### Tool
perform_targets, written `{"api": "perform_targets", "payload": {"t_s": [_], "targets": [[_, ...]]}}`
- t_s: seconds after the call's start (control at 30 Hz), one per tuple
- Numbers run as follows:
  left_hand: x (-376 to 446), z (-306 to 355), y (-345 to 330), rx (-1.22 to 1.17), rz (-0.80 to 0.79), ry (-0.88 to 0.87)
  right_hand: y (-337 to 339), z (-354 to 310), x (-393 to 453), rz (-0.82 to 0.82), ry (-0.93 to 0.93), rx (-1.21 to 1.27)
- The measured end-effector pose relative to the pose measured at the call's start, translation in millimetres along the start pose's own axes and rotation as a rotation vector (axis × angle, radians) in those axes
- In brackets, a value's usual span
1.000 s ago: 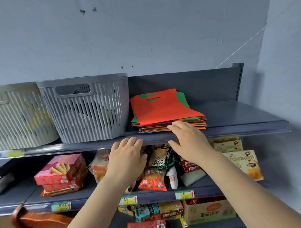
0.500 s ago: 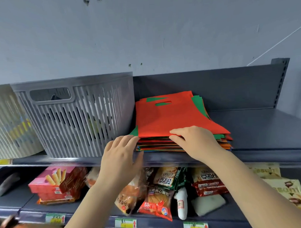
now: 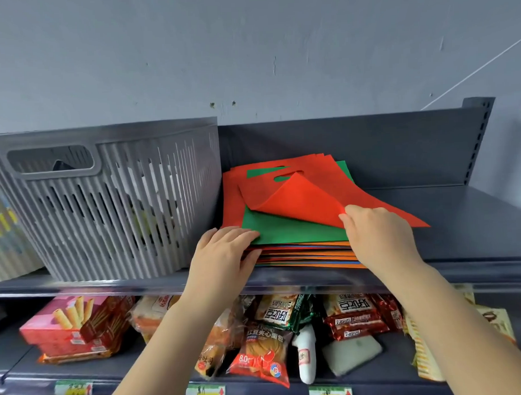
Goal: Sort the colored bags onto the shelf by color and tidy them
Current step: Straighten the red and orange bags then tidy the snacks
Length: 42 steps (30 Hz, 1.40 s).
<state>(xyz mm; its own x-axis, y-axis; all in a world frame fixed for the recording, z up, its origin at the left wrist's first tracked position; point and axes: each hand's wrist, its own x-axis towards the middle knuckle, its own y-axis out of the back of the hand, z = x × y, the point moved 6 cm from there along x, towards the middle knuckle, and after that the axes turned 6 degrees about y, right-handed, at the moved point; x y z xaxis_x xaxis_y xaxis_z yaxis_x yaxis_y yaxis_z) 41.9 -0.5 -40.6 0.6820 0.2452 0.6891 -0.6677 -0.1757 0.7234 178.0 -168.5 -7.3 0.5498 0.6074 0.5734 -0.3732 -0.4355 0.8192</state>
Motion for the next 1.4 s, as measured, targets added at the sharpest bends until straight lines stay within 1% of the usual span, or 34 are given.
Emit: {"api": "perform_targets", "payload": {"t_s": [0.2,0.27,0.33,0.37,0.43,0.5,0.57,0.6,0.67,0.73,0.77,0.87,0.93,1.03,1.1,1.27,1.4], "targets": [[2,5,7,-0.183,0.1,-0.075,3,4,-10,-0.041,0.037,-0.125],[3,7,13,-0.207,0.143,-0.086,6,4,-12,-0.031,0.092,-0.15],[3,10,20,-0.24,0.173,-0.091,12,1,-16,-0.008,0.175,-0.086],[3,10,22,-0.255,0.183,-0.073,16,0,-18,-0.002,0.207,0.006],[5,5,26,-0.259,0.18,0.038,22,2,-19,-0.033,0.2,0.253],[9,-6,27,-0.237,0.183,0.221,23,15,-14,-0.065,0.112,0.377],[15,-15,28,-0.258,0.147,0.388,17,37,-3,-0.051,0.01,0.405],[18,-15,28,-0.276,0.123,0.432,11,49,3,-0.057,-0.039,0.416],[28,-13,26,-0.325,0.051,0.477,-2,69,13,-0.147,-0.134,0.363],[37,-11,18,-0.387,-0.078,0.54,-16,84,16,-0.279,-0.196,0.224],[40,-12,13,-0.434,-0.129,0.59,-21,89,17,-0.312,-0.226,0.191],[46,-18,6,-0.638,-0.156,0.805,-28,103,20,-0.319,-0.328,0.242],[50,-20,1,-0.679,-0.216,0.888,-30,109,20,-0.319,-0.389,0.285],[53,-18,-6,-0.512,-0.341,0.825,-29,115,21,-0.309,-0.431,0.385],[53,-13,-7,-0.446,-0.358,0.774,-29,118,20,-0.273,-0.449,0.449],[49,-9,9,-0.416,-0.226,0.681,-26,118,6,-0.122,-0.444,0.519],[38,-10,20,-0.378,-0.107,0.581,-23,111,-11,0.024,-0.446,0.648]]}}
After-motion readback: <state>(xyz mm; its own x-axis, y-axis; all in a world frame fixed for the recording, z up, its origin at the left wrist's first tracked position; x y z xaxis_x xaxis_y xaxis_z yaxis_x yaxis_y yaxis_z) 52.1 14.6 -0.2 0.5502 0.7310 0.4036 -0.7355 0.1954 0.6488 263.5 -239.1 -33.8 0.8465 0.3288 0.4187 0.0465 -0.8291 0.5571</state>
